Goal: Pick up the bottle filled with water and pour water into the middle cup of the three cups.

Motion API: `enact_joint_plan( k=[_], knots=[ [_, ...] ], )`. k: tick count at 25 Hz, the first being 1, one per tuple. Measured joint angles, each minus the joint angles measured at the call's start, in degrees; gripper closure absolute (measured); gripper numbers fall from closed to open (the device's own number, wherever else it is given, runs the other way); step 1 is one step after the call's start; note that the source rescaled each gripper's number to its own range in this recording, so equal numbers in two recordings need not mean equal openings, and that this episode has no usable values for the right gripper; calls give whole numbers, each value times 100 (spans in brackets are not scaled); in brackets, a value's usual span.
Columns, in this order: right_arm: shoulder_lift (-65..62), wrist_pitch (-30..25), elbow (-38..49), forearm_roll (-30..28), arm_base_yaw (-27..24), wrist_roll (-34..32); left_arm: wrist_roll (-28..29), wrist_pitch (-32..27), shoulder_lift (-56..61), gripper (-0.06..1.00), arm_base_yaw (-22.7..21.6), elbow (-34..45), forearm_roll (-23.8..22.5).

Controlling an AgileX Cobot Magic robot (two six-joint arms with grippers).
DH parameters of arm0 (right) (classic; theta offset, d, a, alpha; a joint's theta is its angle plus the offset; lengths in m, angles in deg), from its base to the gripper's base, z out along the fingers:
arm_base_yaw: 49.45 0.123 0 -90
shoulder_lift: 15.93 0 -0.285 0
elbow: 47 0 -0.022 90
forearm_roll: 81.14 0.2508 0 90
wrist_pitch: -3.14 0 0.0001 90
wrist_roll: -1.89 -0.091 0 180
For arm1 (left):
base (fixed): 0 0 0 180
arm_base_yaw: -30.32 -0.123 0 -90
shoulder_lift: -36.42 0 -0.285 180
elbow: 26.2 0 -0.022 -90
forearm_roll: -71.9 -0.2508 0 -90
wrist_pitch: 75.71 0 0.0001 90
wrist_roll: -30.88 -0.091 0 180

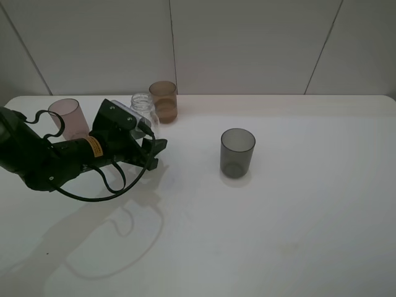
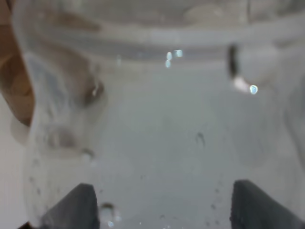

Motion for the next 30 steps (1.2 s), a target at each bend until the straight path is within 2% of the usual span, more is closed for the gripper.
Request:
enact_joint_plan(
  k=[3, 8, 13, 15, 18, 20, 21, 26, 30],
  knots=[
    [0, 0, 0, 0, 0, 0, -13, 11, 0, 93, 0, 0, 85],
    [0, 0, 0, 0, 0, 0, -43, 53, 0, 79, 0, 0, 235],
    [0, 0, 0, 0, 0, 0, -100, 94, 0, 77, 0, 0, 230],
    [0, 0, 0, 0, 0, 0, -133, 102, 0, 64, 0, 0, 230],
    [0, 0, 0, 0, 0, 0, -166, 107, 54, 20, 0, 0, 230],
    [0, 0, 0, 0, 0, 0, -170, 107, 142, 5, 0, 0, 230],
    [0, 0, 0, 0, 0, 0, -170, 107, 208, 2, 0, 2, 230],
    [0, 0, 0, 0, 0, 0, -173, -81, 861, -1, 0, 13, 223],
    [0, 0, 0, 0, 0, 0, -177, -633, 1756, -1, 0, 15, 234]
  ],
)
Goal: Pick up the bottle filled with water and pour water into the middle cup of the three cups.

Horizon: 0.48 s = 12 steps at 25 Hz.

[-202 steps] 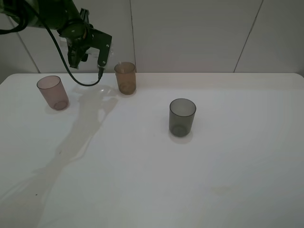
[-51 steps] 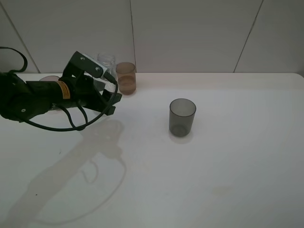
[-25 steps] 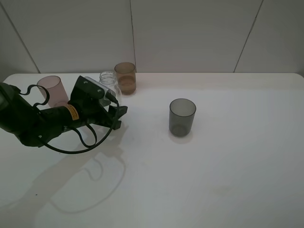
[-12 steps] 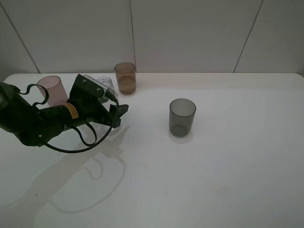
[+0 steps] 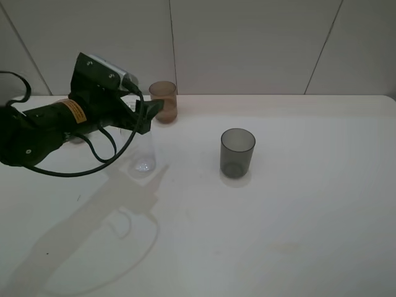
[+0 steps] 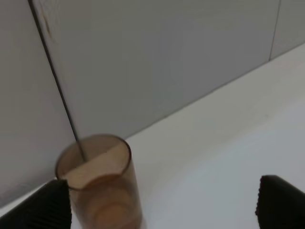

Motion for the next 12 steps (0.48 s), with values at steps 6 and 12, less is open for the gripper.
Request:
enact_joint_plan(
  k=[6, 12],
  knots=[
    [0, 0, 0, 0, 0, 0, 219, -1558, 1548, -1, 0, 0, 35],
    [0, 0, 0, 0, 0, 0, 641, -4101, 3229, -1, 0, 0, 474]
  ],
)
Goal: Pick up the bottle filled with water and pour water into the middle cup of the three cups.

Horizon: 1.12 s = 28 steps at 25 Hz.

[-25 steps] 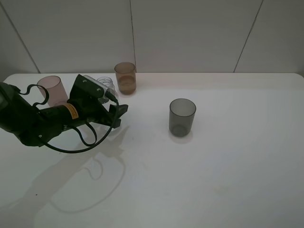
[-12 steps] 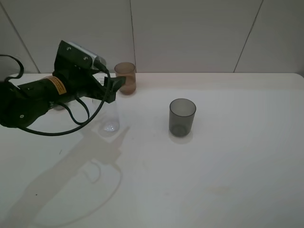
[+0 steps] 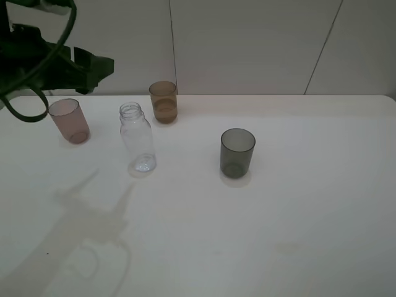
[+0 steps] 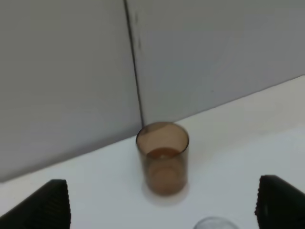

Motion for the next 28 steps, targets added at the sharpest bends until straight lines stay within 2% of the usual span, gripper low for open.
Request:
enact_joint_plan(
  k=[5, 12, 18, 23, 26, 28],
  knots=[
    [0, 0, 0, 0, 0, 0, 24, -2022, 1346, -1, 0, 4, 173],
    [0, 0, 0, 0, 0, 0, 40, -4189, 3220, -1, 0, -1, 358],
    [0, 0, 0, 0, 0, 0, 149, -5767, 4779, -1, 0, -344, 415],
    [0, 0, 0, 0, 0, 0, 160, -6997, 5647, -1, 0, -674, 444],
    [0, 0, 0, 0, 0, 0, 92, -7490, 5978, -1, 0, -651, 525],
    [0, 0, 0, 0, 0, 0, -155, -7626, 6173, -1, 0, -556, 572]
  ],
)
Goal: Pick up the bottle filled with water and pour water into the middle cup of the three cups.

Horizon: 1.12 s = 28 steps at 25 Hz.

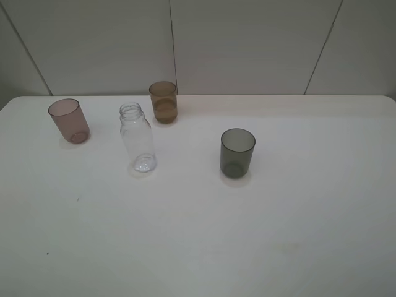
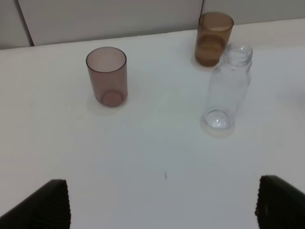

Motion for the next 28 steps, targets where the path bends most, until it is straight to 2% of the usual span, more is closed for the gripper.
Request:
enact_joint_plan(
  k=[3, 10, 23, 26, 28],
  knots=[
    [0, 0, 0, 0, 0, 0, -441, 14, 319, -1, 0, 235, 169],
    [0, 0, 0, 0, 0, 0, -960, 150, 772, -1, 0, 1122, 800],
    [0, 0, 0, 0, 0, 0, -1037, 190, 772, -1, -11, 1159, 830],
    [0, 0, 0, 0, 0, 0, -1037, 190, 772, -1, -218, 1159, 836],
    [0, 0, 0, 0, 0, 0, -1037, 190, 772, -1, -553, 1159, 836]
  ],
)
